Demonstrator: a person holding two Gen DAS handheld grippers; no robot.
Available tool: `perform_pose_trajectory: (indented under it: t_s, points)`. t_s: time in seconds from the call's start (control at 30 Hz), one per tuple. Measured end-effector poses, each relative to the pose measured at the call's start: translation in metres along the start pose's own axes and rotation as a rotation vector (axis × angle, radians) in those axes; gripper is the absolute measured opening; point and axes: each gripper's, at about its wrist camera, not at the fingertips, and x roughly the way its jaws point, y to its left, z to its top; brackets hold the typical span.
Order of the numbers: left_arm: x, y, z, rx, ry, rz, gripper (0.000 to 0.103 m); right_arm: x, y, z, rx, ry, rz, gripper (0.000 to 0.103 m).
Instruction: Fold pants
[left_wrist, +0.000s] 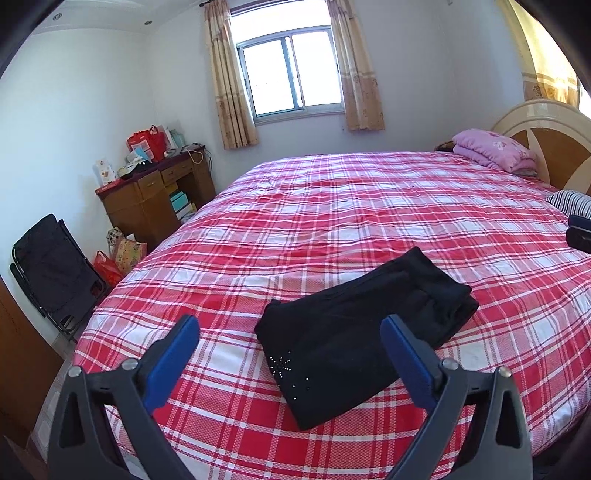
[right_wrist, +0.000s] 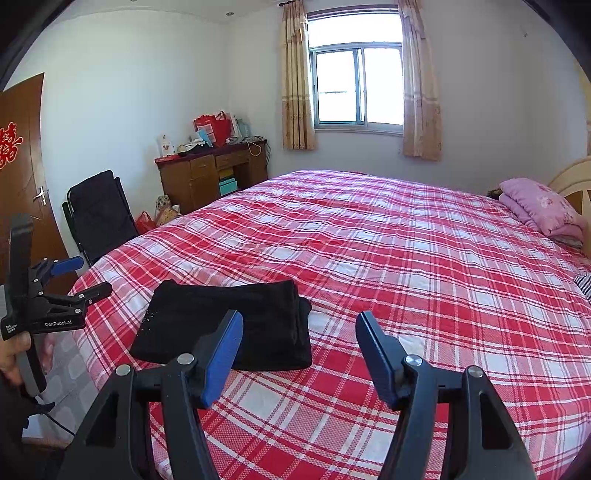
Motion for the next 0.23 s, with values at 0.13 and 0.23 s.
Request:
perform_pose_trajectory:
  t_s: [0.13,0.23]
  points:
    - [-0.0008,0.0001,0.0003,0.003,-0.013,0.004,0.101,0.0019,0.0003,-0.0012,-0.001,0.002,0.0,0.065]
    - [-0.001,-0.0005,0.0016,0.008,-0.019,0.002,0.101,0.0026,0.0005,-0.0018,-0.001,0.005,0.0,0.065]
